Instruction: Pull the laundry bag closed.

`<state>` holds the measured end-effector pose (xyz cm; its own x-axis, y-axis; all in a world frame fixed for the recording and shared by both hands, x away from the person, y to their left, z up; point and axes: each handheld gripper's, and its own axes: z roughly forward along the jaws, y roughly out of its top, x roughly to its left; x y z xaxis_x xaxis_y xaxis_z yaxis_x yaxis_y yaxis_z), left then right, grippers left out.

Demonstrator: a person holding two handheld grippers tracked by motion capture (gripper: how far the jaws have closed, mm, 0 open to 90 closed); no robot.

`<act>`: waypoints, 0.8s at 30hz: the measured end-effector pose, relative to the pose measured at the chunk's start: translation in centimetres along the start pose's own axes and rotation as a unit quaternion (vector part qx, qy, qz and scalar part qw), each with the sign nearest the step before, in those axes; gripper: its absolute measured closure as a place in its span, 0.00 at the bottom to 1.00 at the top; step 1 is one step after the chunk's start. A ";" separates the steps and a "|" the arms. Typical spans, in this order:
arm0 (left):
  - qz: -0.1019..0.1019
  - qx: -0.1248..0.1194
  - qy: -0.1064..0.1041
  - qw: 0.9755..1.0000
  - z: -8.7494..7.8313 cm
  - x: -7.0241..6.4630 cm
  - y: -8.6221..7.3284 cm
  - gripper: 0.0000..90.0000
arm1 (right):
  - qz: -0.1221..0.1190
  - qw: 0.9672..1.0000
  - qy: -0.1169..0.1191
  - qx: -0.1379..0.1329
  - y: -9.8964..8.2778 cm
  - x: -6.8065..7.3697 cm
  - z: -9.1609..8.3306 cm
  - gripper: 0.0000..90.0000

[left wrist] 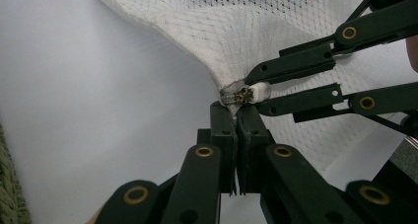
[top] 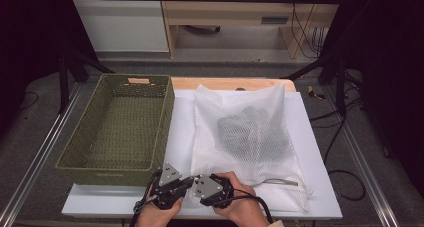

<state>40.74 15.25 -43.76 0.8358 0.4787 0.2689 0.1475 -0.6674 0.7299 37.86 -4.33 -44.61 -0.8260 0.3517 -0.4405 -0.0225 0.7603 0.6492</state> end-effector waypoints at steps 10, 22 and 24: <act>0.000 -0.004 -0.002 1.000 0.0 0.0 0.1 0.98 | 0.005 1.000 0.001 0.006 0.1 -0.1 -0.1 0.91; -0.003 -0.009 -0.002 1.000 -0.4 -0.1 0.3 0.98 | 0.019 1.000 0.009 0.020 -0.5 -0.7 -0.2 0.91; -0.004 -0.009 -0.002 1.000 -0.4 -0.1 0.3 0.98 | 0.021 0.999 0.010 0.022 -0.7 -0.8 -0.1 0.91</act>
<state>40.52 15.21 -43.33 0.8371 0.4812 0.2601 0.1448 -0.6535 0.7429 38.47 -5.22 -44.65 -0.8368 0.3736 -0.4003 0.0370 0.7680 0.6394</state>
